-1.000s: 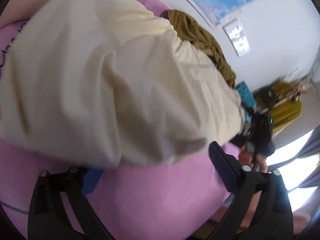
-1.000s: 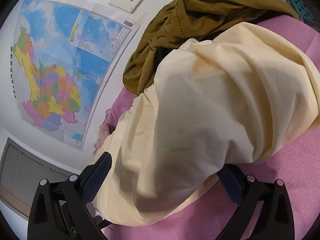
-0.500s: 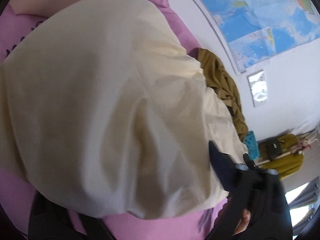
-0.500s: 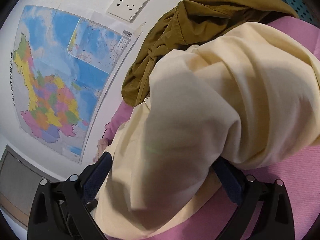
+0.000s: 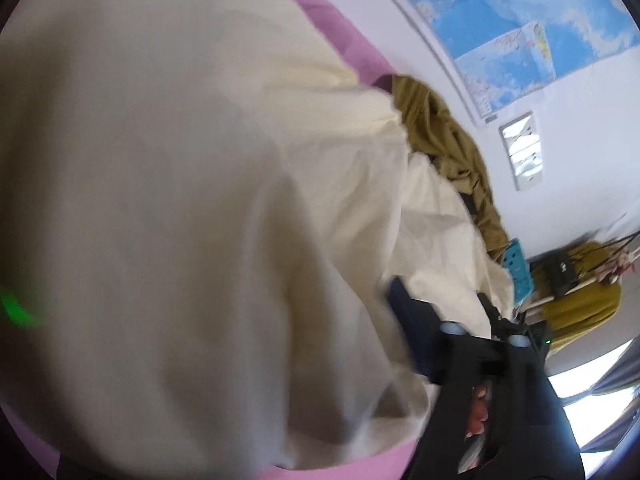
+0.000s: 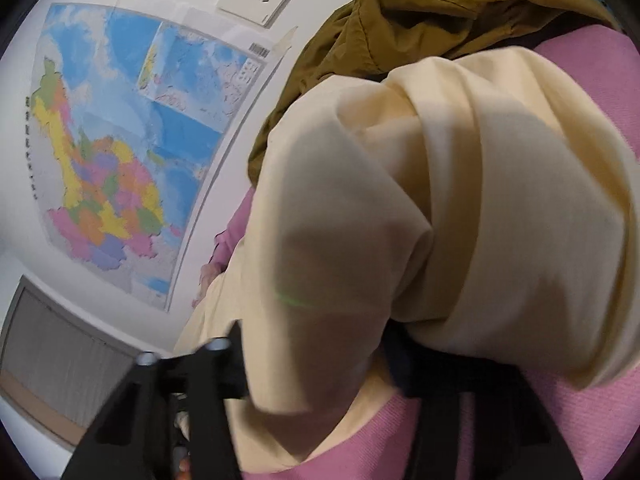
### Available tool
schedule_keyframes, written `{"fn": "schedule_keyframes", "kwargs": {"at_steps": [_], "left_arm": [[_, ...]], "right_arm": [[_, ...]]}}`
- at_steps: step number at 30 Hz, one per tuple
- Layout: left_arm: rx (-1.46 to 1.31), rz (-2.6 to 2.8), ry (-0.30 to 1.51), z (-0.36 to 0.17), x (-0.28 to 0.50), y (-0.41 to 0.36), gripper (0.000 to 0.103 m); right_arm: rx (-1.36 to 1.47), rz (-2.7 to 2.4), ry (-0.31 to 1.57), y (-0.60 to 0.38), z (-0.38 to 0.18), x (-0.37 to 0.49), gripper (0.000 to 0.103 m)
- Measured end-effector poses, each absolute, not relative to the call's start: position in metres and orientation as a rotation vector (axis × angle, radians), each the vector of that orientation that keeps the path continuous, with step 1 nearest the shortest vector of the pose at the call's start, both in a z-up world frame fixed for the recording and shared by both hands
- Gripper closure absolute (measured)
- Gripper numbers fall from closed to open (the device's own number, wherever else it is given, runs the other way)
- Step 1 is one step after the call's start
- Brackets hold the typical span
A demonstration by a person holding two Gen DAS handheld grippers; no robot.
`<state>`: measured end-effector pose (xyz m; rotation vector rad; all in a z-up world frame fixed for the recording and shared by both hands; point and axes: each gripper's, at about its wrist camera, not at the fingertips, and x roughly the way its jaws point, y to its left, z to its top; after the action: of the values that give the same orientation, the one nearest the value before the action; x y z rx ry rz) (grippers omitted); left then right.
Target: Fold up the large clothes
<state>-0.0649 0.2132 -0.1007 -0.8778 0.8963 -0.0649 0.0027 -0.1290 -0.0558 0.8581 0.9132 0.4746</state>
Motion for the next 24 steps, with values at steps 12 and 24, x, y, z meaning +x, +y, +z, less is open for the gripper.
{"fn": "schedule_keyframes", "kwargs": {"at_steps": [12,24], "left_arm": [[-0.706,-0.086,0.856,-0.049,-0.081,0.189,0.07],[-0.603,-0.129,0.791,-0.007,-0.095,0.177,0.072]], "right_arm": [[0.682,0.615,0.795,-0.121,0.005,-0.025,0.085],[0.56,0.727,0.688,-0.104,0.057,-0.047,0.086]]}}
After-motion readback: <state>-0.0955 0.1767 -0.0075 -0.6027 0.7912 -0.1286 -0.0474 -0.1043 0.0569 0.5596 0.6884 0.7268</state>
